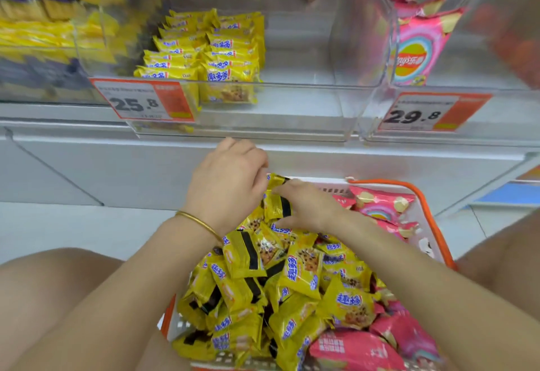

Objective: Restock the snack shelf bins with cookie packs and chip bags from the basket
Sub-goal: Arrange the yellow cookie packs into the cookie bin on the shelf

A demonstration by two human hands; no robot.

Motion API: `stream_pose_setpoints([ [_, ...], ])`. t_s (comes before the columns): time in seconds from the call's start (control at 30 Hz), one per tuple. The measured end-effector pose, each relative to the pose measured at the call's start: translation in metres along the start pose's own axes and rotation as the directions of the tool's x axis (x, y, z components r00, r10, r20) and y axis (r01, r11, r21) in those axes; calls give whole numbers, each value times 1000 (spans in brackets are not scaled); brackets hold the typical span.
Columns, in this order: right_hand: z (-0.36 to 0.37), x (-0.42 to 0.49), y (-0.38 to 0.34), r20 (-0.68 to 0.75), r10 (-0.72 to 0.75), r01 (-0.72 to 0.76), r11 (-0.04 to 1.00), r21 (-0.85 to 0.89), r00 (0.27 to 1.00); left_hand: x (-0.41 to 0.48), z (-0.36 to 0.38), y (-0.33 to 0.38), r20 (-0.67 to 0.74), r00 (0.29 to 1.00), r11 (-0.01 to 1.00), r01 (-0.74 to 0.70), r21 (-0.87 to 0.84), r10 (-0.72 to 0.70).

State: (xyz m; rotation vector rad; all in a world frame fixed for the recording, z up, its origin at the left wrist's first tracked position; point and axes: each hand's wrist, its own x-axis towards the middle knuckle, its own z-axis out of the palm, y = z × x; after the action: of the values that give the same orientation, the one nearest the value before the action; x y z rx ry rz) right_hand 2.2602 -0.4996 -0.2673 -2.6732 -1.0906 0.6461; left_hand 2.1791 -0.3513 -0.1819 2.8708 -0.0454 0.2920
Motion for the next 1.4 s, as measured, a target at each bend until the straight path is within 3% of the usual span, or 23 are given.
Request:
stream_pose_setpoints([
  [0.1, 17, 9, -3, -41, 11, -16, 994, -107, 999, 5, 4, 3, 4, 1000, 1000, -2, 1, 2],
  [0.17, 14, 7, -2, -148, 11, -26, 995, -100, 989, 7, 5, 4, 19, 1000, 1000, 10, -14, -10],
  [0.23, 1, 0, 1, -250, 33, -33, 999, 6, 968, 9, 6, 3, 54, 998, 999, 37, -34, -35],
  [0.3, -17, -12, 6, -267, 113, -46, 969, 244, 957, 10, 7, 2, 113, 991, 996, 73, -55, -67],
  [0.37, -31, -25, 9, -178, 169, -31, 804, 594, 969, 11, 7, 3, 195, 974, 980, 144, -138, -116],
  [0.43, -42, -36, 10, -115, 169, -12, 606, 795, 979, 11, 6, 4, 264, 952, 936, 225, -269, -153],
  [0.57, -54, -47, 3, -92, 160, 30, 352, 936, 983, 13, 3, 6, 325, 934, 851, 287, -440, -147],
  [0.67, -65, -55, -5, -99, 145, 53, 294, 954, 984, 14, -5, 4, 302, 946, 805, 270, -528, -119],
  [0.73, -76, -62, -9, -130, 99, 86, 358, 930, 987, 14, -14, 4, 259, 962, 771, 233, -592, -91],
  [0.87, -120, -74, -32, -258, 20, 199, 581, 789, 966, 14, -48, 5, 173, 985, 719, 135, -682, -21],
  [0.97, -166, -69, -52, -431, -40, 311, 751, 582, 902, 25, -79, -2, -31, 998, 721, 17, -693, -53],
  [1.03, -198, -57, -61, -574, -56, 368, 817, 444, 817, 38, -93, -15, -245, 953, 748, -31, -663, -177],
  [1.1, -221, -35, -68, -641, -40, 339, 873, 350, 766, 48, -98, -29, -424, 863, 844, 3, -537, -273],
  [1.17, -228, -3, -74, -609, -52, 173, 975, 142, 791, 48, -89, -42, -499, 816, 913, 82, -400, -292],
  [1.27, -212, 43, -77, -440, -134, 79, 987, -140, 888, 41, -71, -49, -504, 829, 963, 143, -227, -242],
  [1.4, -193, 75, -77, -384, -136, 79, 984, -159, 913, 40, -67, -46, -489, 849, 980, 185, -79, -199],
])
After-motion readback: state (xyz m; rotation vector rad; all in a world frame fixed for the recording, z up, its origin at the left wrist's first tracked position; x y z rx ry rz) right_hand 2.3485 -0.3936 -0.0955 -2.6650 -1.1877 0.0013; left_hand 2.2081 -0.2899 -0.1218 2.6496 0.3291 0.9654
